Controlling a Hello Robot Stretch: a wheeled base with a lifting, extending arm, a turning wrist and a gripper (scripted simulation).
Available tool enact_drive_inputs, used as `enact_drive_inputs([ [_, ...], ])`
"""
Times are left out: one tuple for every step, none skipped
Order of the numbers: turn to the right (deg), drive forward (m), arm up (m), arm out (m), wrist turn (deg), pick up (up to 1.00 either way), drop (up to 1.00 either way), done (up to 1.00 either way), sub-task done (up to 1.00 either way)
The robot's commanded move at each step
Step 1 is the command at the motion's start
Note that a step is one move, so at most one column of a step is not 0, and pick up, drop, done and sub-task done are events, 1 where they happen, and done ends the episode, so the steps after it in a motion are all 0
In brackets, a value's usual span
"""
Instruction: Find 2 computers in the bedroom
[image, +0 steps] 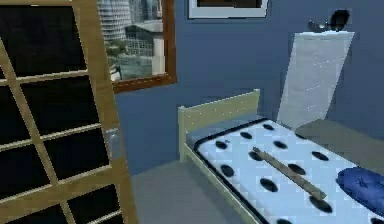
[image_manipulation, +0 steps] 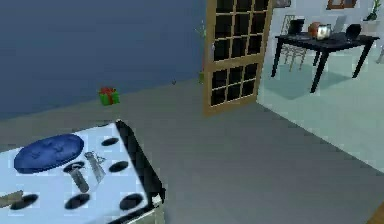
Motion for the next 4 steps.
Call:
enact_drive_inputs([
  [45.0, 0.0, 0.0, 0.0, 0.0, 0.0, 0.0, 0.0, 0.0],
  [45.0, 0.0, 0.0, 0.0, 0.0, 0.0, 0.0, 0.0, 0.0],
  [33.0, 0.0, 0.0, 0.0, 0.0, 0.0, 0.0, 0.0, 0.0],
  [0.0, 1.0, 0.0, 0.0, 0.0, 0.0, 0.0, 0.0, 0.0],
])
